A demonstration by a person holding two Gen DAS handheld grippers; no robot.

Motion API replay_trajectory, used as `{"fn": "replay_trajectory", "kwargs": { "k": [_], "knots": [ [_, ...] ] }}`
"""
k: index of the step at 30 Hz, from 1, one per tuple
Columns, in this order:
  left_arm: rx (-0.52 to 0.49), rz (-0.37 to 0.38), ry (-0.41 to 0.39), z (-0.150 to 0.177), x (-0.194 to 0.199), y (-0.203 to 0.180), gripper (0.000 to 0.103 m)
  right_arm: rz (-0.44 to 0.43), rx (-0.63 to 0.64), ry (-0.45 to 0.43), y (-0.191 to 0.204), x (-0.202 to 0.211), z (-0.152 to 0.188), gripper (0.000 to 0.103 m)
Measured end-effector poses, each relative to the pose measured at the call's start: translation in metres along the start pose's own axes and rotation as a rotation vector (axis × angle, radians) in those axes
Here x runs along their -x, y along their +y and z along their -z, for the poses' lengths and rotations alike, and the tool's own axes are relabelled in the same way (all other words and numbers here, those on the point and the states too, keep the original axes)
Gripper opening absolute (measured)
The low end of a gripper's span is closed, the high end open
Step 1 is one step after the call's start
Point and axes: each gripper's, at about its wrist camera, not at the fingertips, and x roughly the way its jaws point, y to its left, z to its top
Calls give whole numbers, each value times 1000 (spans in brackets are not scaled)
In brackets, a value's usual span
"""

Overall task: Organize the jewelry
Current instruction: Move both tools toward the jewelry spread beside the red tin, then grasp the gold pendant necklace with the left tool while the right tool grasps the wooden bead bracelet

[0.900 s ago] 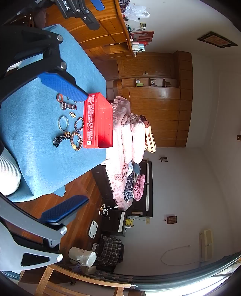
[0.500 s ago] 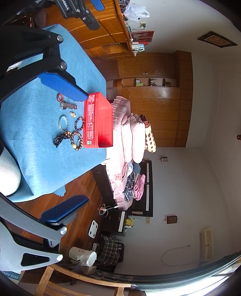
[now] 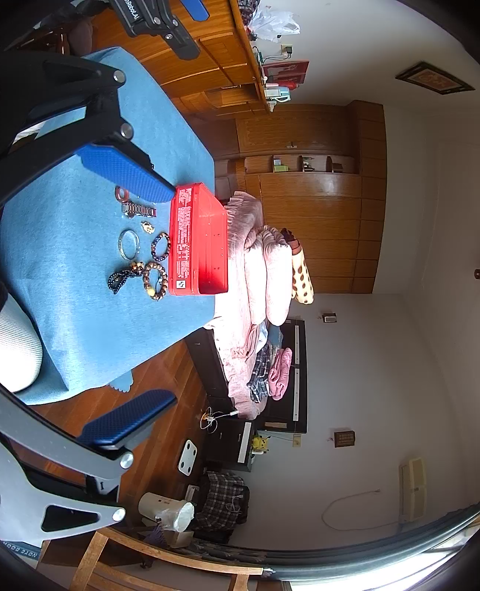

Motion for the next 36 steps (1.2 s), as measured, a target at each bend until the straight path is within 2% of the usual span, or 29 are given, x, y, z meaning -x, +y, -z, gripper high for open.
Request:
{"fn": "replay_trajectory", "kwargs": {
  "k": [10, 21, 36],
  "knots": [
    [0, 2, 37, 4, -16, -2, 97, -16, 6, 22, 1, -13, 3, 98],
    [10, 0, 160, 16, -62, 1, 97, -13, 17, 211, 2, -62, 15, 98],
    [13, 20, 322, 37, -142, 2, 97, -32, -7, 351, -3, -138, 29, 98]
  ]
}}
